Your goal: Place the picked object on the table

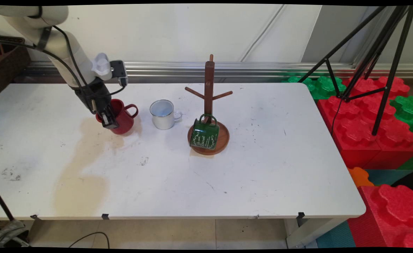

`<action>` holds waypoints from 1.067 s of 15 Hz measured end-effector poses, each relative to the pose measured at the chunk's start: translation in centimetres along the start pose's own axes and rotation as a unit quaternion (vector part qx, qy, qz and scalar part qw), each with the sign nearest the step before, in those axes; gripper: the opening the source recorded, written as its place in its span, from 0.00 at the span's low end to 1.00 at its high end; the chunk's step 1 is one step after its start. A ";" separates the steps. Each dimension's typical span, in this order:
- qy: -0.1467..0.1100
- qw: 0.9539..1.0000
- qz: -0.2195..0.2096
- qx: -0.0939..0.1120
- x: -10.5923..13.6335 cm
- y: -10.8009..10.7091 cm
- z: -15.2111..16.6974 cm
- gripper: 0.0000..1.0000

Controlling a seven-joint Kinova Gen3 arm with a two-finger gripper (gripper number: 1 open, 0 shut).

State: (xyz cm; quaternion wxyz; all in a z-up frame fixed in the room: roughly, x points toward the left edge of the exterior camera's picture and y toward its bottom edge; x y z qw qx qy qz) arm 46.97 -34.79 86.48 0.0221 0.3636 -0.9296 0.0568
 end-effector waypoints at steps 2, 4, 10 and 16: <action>-0.005 1.000 0.000 -0.002 0.2 -0.1 0.7 0.00; -0.008 1.000 0.000 -0.004 0.4 -0.3 1.3 0.00; -0.016 1.000 0.001 -0.008 0.8 -0.6 2.4 1.00; -0.013 1.000 0.008 -0.005 0.8 -0.6 2.5 1.00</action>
